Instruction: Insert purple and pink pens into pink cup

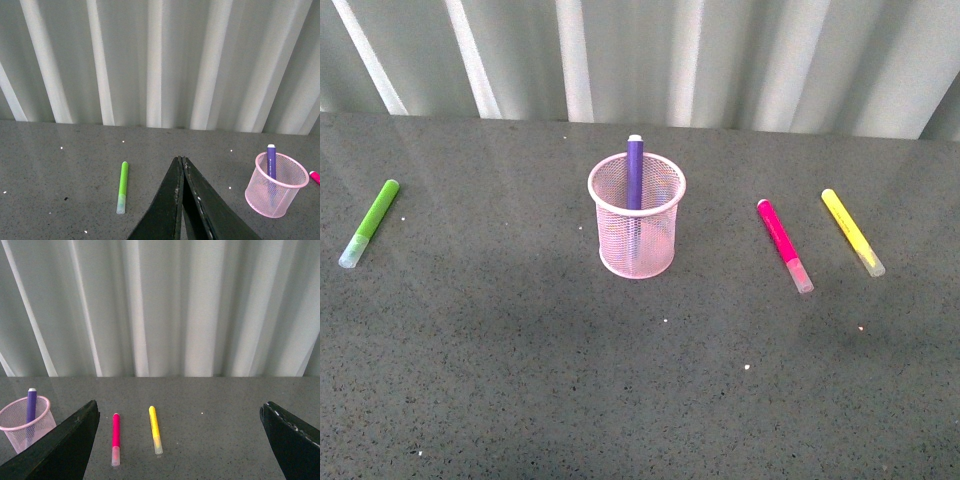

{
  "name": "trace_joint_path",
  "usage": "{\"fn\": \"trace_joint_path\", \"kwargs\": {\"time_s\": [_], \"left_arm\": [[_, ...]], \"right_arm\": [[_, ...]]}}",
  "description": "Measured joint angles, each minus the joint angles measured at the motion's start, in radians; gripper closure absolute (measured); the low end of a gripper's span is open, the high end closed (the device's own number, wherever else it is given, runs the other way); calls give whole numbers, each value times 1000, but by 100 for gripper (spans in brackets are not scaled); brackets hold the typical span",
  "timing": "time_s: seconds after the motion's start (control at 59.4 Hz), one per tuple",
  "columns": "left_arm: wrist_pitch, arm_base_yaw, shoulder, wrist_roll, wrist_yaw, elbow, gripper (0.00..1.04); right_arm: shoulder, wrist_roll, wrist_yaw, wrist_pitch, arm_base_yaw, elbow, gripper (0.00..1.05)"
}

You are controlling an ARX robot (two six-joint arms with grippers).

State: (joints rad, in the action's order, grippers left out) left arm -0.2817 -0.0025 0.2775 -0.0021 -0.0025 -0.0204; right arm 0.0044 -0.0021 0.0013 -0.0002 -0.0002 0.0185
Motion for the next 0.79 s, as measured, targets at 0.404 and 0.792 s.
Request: {"fn": "trace_joint_path", "kwargs": {"time_s": [0.404,0.792], "left_arm": [[177,0,-161,0,0,0,101],[281,0,-274,-1,2,0,100]], "right_arm": [[0,0,0,0,0,0,7],[0,0,0,0,0,0,7]]}}
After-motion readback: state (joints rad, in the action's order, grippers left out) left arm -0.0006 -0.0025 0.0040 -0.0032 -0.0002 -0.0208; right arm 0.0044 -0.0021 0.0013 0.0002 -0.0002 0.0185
